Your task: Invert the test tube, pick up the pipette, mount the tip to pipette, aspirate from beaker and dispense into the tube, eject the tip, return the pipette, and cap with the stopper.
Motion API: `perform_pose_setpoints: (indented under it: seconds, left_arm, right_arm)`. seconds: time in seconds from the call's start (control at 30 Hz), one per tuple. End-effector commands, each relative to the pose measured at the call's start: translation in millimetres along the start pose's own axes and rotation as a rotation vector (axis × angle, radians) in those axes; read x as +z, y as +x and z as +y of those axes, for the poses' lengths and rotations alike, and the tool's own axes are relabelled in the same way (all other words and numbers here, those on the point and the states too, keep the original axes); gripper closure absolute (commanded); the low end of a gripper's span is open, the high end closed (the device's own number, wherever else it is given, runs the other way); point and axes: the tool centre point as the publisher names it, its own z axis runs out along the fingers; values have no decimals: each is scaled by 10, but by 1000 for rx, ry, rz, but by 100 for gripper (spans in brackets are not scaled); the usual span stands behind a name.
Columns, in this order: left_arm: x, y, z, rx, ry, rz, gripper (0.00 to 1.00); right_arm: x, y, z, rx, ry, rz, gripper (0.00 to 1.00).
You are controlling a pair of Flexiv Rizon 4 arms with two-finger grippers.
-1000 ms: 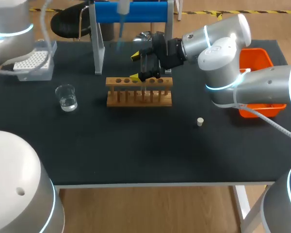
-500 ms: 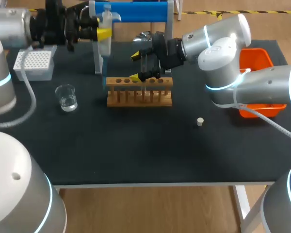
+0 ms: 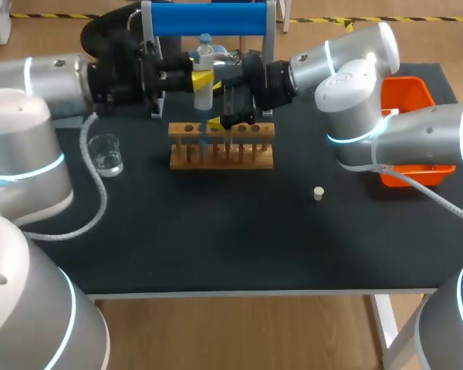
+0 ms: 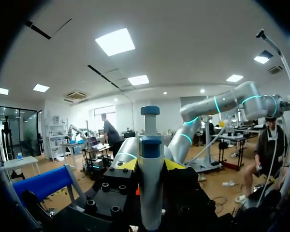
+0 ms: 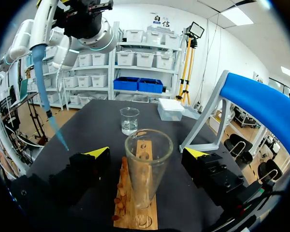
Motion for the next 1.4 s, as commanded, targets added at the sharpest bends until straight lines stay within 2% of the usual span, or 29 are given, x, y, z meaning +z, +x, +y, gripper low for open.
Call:
perform_pose_setpoints:
  seconds: [0.03, 0.33, 0.8, 1.13, 1.4]
  left_arm:
    - [125, -101, 64, -21, 1, 19, 100]
    - [257, -114, 140, -43, -9, 44, 100]
    - [237, -117, 174, -53, 11, 32, 100]
    - [237, -117, 174, -53, 11, 32, 100]
    - [237, -117, 174, -53, 11, 32, 100]
  right_arm:
    - [-7, 5, 1, 0, 1, -1, 0]
    - [-7, 5, 1, 0, 1, -1, 0]
    - [-7, 5, 1, 0, 1, -1, 0]
    - [-389, 65, 34, 0, -20, 2, 0]
    - [-777, 249, 39, -4, -24, 8, 0]
